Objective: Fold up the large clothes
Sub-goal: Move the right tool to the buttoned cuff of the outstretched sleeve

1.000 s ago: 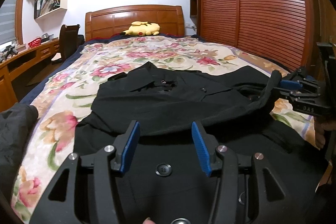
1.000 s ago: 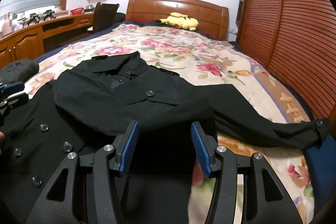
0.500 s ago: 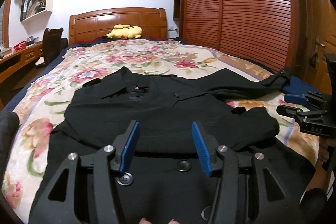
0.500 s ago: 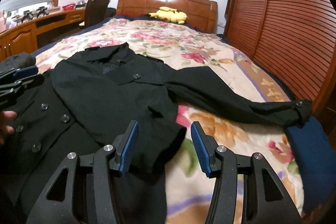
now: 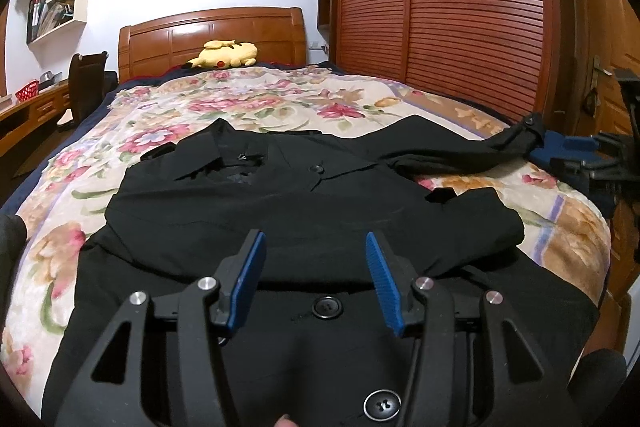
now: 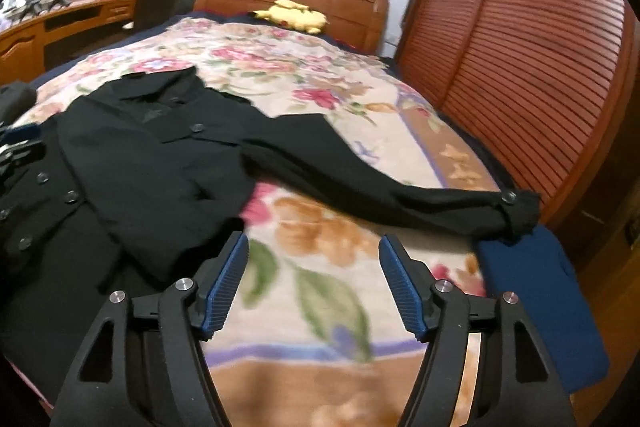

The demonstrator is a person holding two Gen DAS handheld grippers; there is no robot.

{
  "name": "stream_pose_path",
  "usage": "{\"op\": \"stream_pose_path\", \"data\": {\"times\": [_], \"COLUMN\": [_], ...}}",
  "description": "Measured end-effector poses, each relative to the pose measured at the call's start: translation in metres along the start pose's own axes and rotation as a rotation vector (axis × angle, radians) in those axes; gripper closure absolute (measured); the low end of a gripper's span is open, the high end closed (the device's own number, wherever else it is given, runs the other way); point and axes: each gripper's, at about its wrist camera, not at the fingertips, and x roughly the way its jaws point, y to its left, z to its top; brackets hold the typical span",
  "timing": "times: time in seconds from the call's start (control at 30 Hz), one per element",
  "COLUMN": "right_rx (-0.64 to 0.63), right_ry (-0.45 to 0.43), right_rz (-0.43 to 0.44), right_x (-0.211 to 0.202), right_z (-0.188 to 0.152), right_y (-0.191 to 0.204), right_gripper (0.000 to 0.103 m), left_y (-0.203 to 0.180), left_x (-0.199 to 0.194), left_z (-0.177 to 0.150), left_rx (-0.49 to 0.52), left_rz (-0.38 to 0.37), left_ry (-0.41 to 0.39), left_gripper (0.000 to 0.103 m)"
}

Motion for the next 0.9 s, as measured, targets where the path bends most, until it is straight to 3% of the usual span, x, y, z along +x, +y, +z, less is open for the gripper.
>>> {"op": "stream_pose_path", "data": {"times": [0.5, 0.9], "right_rx": [0.182, 0.336], "right_ry": [0.089, 0.196], "right_rz": [-0.191, -0.291], "right_x": [0.053, 0.112], "right_z": [0.031, 0.027], "right_y": [-0.161, -0.237], "right_gripper": [0.034, 0.034], "left_y": [-0.002, -0.003], "left_x": [0.008, 0.012], "left_z": [-0.002, -0.005], "left_rx": [0.002, 0.009], "left_rz": [0.003, 0.008], "left_ry": [0.018, 0.029], "left_gripper": [0.052, 0.052]}}
